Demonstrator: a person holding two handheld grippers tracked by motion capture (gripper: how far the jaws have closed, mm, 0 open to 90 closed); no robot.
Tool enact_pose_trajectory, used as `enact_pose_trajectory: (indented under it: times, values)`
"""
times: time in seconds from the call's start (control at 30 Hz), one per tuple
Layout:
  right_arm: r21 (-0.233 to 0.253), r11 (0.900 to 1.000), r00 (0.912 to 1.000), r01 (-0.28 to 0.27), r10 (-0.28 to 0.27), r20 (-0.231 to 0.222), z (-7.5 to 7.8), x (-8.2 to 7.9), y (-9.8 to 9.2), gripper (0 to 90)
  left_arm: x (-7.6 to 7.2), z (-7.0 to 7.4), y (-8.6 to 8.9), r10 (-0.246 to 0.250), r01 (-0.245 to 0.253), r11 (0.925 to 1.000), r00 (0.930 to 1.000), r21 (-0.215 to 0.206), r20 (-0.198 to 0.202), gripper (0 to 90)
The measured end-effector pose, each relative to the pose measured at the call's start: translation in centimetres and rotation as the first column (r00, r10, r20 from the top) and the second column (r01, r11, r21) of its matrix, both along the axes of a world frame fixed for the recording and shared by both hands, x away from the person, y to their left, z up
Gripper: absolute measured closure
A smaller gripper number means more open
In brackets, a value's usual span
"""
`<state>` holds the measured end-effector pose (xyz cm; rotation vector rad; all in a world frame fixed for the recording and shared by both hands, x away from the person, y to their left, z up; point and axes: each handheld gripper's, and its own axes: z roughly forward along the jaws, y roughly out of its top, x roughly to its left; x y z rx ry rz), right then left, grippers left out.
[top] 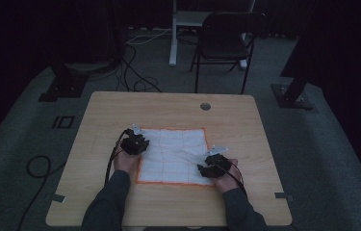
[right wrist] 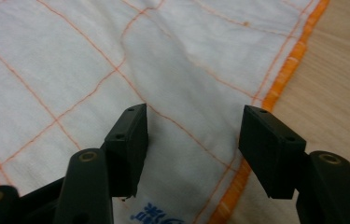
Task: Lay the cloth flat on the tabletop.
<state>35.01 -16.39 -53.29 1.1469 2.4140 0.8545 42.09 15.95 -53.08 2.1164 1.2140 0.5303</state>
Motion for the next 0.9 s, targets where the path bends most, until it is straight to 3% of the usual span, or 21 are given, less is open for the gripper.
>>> enact_pose_trajectory:
  times: [0.1, 0.23, 0.47, 0.57, 0.67, 0.77, 0.9]
  values:
    - [0.008, 1.000, 0.9999, -0.011, 0.011, -0.009, 0.0, -0.2, 0.0, 42.6, -1.2, 1.0, -0.1, -0.015, 0.015, 0.9997, 0.9996, -0.018, 0.023, 70.2]
    - [0.004, 1.000, 0.9997, -0.020, 0.020, 0.016, -0.1, -0.2, 0.1, 41.1, -3.2, 2.0, -0.3, -0.065, 0.067, 0.9970, 0.9971, -0.038, 0.039, 70.0]
    - [0.014, 1.000, 0.9998, -0.018, 0.018, 0.012, -0.1, -0.1, 0.1, 39.7, -6.4, 0.8, -0.3, -0.119, 0.119, 0.9924, 0.9928, -0.031, 0.016, 70.2]
    - [0.019, 1.000, 0.9999, -0.014, 0.014, 0.004, -0.2, -0.1, 0.0, 39.7, -6.8, 0.1, -0.2, -0.124, 0.124, 0.9923, 0.9923, 0.003, -0.002, 70.5]
    - [0.027, 1.000, 0.9999, -0.012, 0.012, -0.009, -0.2, -0.1, -0.1, 39.6, -6.9, -0.4, 0.2, -0.106, 0.106, 0.9943, 0.9943, -0.008, -0.013, 71.4]
    - [0.026, 1.000, 0.9998, -0.013, 0.013, -0.015, -0.1, -0.1, -0.1, 39.3, -7.3, -0.4, 0.5, -0.109, 0.109, 0.9941, 0.9941, 0.008, -0.004, 71.8]
    - [0.028, 0.999, 0.9996, -0.019, 0.019, -0.019, -0.1, -0.3, -0.1, 38.8, -7.7, -0.5, 1.0, -0.098, 0.098, 0.9950, 0.9951, -0.019, -0.003, 71.8]
